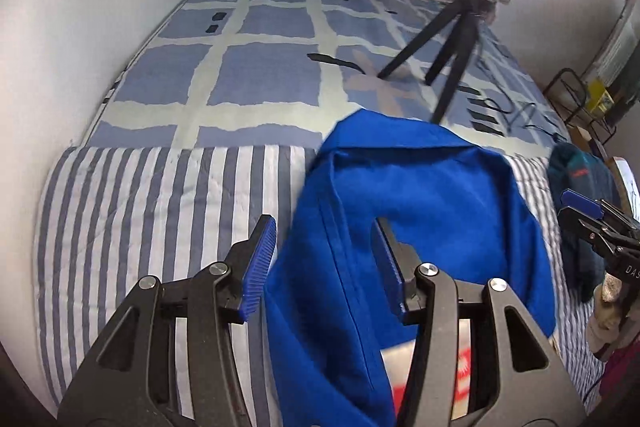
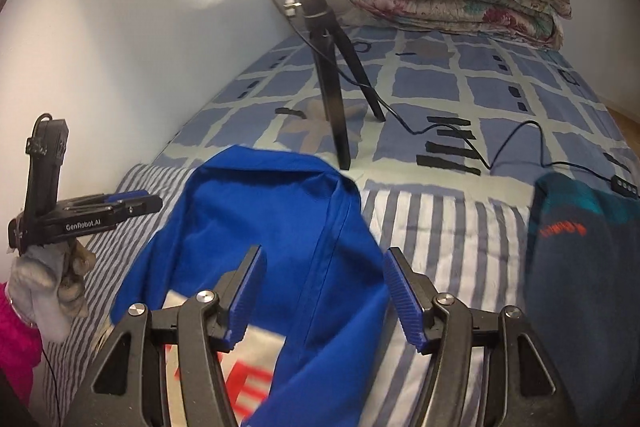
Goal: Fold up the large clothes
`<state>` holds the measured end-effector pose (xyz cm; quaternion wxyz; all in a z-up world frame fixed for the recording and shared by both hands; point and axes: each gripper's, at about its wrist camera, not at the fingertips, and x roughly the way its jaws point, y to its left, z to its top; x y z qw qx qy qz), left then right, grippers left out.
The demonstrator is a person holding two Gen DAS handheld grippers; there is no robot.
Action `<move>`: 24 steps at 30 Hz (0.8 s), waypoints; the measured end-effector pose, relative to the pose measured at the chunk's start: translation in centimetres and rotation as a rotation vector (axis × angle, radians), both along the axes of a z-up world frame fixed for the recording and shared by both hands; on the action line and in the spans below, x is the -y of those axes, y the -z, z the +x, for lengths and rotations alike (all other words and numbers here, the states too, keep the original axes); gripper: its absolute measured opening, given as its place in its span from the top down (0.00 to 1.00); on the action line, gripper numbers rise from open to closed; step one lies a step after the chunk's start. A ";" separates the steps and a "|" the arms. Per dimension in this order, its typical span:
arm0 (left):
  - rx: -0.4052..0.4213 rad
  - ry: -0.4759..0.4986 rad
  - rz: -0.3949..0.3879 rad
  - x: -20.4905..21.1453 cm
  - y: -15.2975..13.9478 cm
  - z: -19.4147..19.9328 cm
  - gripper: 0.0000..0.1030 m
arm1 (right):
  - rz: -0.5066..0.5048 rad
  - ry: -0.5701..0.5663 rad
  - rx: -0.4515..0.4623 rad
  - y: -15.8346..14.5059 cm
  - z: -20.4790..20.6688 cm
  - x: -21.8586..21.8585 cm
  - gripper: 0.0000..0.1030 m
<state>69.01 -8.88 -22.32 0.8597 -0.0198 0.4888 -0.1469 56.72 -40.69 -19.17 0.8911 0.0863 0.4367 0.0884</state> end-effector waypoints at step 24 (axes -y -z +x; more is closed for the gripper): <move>0.064 -0.023 0.025 3.0 1.9 2.6 0.94 | 0.042 0.067 -0.060 4.7 4.7 -0.7 0.92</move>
